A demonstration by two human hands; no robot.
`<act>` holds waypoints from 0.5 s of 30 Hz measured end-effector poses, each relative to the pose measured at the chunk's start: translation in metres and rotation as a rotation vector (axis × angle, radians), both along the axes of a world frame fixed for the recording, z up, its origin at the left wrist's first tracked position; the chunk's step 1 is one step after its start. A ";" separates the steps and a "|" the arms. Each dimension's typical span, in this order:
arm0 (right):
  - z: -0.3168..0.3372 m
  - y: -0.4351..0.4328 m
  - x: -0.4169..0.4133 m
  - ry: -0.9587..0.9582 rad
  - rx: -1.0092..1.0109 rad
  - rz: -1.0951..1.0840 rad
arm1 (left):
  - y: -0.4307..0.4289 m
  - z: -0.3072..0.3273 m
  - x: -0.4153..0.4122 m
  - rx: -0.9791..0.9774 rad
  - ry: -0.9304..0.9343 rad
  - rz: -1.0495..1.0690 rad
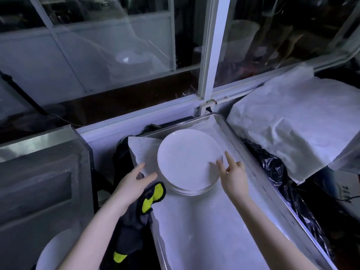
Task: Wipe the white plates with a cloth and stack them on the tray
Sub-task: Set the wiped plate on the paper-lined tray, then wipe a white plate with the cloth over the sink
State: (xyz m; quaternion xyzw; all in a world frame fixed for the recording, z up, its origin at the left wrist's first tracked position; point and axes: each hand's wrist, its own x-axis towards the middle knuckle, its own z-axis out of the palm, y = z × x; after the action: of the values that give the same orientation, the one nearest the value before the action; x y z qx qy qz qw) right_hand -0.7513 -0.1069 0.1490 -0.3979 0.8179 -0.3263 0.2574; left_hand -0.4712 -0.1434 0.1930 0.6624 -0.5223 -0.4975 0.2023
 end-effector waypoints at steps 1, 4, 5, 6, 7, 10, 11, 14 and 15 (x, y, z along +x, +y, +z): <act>0.004 0.003 0.005 0.033 -0.045 -0.008 | 0.007 0.004 0.009 -0.002 0.042 0.027; 0.020 0.010 0.037 0.138 -0.224 0.083 | 0.028 0.015 0.039 -0.005 0.153 0.130; 0.027 0.011 0.052 0.137 -0.258 0.143 | 0.034 0.020 0.049 -0.002 0.171 0.167; 0.033 0.012 0.069 0.123 -0.282 0.214 | 0.040 0.025 0.059 -0.003 0.182 0.201; 0.038 0.013 0.087 0.106 -0.300 0.292 | 0.047 0.030 0.071 -0.008 0.195 0.234; 0.051 0.015 0.149 0.056 -0.320 0.523 | 0.070 0.044 0.110 -0.031 0.247 0.342; 0.054 0.016 0.171 0.048 -0.323 0.589 | 0.078 0.048 0.125 -0.032 0.254 0.377; 0.059 0.022 0.236 0.019 -0.342 0.749 | 0.105 0.056 0.176 -0.034 0.271 0.466; 0.059 0.024 0.256 0.005 -0.345 0.788 | 0.112 0.057 0.194 -0.035 0.295 0.493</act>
State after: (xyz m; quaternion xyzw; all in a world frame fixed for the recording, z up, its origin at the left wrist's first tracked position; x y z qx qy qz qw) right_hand -0.4948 -0.0830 0.2083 -0.7180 0.5376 -0.3338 0.2900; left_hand -0.2770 -0.0313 0.2500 0.6862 -0.3190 -0.5153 0.4022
